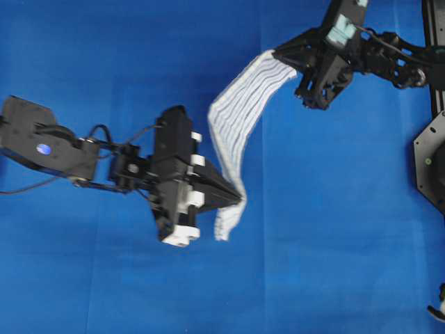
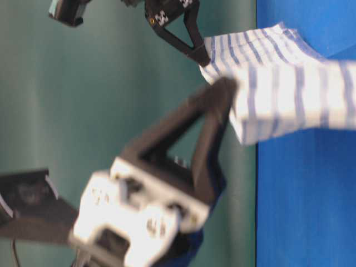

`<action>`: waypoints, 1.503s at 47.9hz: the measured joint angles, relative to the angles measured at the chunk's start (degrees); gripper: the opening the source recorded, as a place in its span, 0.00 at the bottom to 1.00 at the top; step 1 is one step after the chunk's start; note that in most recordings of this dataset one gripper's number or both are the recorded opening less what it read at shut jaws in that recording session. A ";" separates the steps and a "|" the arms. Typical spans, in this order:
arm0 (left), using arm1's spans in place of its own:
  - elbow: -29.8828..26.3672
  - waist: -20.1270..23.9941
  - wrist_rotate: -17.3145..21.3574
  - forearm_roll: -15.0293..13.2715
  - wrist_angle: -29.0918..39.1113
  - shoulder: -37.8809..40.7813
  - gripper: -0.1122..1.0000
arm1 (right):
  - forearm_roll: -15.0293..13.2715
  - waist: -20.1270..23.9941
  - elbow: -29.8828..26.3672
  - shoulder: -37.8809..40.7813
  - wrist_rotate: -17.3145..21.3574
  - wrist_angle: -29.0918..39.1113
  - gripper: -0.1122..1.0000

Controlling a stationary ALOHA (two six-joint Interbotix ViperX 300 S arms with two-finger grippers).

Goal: Fold the blue towel.
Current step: 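Lift the strip and rotate it vertical, right gripper moving to top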

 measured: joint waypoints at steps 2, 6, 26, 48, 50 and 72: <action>-1.14 0.00 0.00 0.00 -1.14 1.23 0.12 | 0.00 -0.53 -0.62 0.44 -0.44 0.09 0.13; -3.08 0.00 0.00 0.00 -2.64 3.08 0.12 | 0.00 -1.41 -1.67 1.14 -1.32 0.26 0.13; -9.49 0.00 0.62 -0.09 -5.62 8.79 0.12 | 0.00 -3.60 -4.31 1.49 -4.31 1.05 0.13; -4.57 -2.90 0.53 -2.72 -12.66 9.76 0.12 | -1.41 -3.78 -9.84 9.05 -5.19 3.25 0.13; -3.96 -3.16 0.53 -3.25 -13.01 9.67 0.12 | -1.49 -3.78 -10.55 10.20 -5.19 3.34 0.13; 3.43 -5.27 0.44 -9.49 -17.58 8.17 0.12 | -1.67 -3.52 -17.05 19.51 -5.36 3.87 0.13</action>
